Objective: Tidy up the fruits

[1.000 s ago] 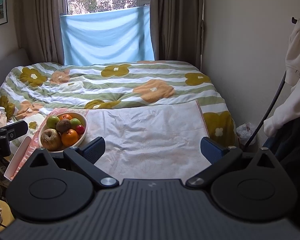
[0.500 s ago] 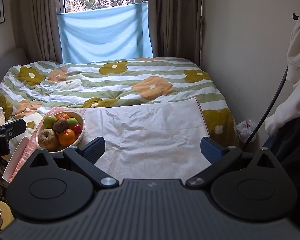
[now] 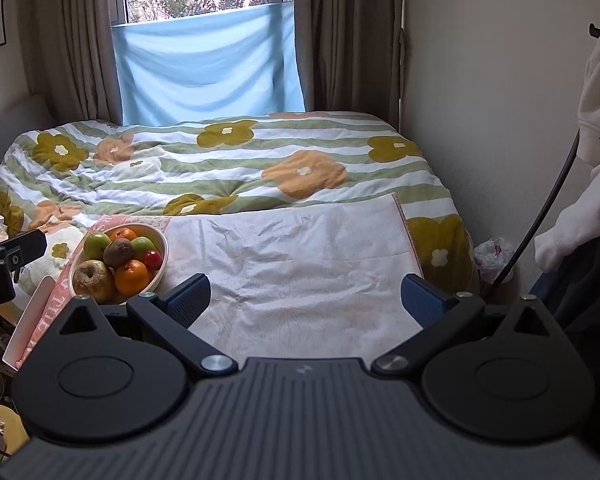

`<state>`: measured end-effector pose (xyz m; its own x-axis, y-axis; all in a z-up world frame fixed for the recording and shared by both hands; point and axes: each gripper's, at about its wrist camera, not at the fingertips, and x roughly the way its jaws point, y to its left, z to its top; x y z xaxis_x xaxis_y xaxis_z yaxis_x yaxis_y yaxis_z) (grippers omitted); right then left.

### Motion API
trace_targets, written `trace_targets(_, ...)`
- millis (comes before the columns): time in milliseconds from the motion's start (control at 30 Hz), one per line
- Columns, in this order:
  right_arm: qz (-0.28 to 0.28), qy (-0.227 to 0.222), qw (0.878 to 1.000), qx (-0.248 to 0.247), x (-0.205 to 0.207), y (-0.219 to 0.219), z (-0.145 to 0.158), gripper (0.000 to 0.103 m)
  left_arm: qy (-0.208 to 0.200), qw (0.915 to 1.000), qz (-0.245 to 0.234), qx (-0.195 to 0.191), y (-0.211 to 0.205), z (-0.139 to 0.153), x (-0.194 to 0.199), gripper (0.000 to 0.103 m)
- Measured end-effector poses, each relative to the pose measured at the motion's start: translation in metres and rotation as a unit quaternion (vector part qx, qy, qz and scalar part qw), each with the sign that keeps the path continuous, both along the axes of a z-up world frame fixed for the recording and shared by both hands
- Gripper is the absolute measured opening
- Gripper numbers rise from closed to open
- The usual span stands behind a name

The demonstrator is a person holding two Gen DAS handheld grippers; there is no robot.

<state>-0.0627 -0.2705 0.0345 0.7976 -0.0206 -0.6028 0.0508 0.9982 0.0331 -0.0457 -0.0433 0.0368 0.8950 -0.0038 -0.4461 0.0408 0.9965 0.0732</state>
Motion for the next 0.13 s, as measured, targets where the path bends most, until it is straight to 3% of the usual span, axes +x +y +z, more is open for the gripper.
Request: trace_targets(133,-0.001,0.001,1.0,0.001,0.0025,-0.0003,-0.001,0.103,-0.003,1.0,-0.002,0.001,-0.0005,-0.0002,-0.001,0.103)
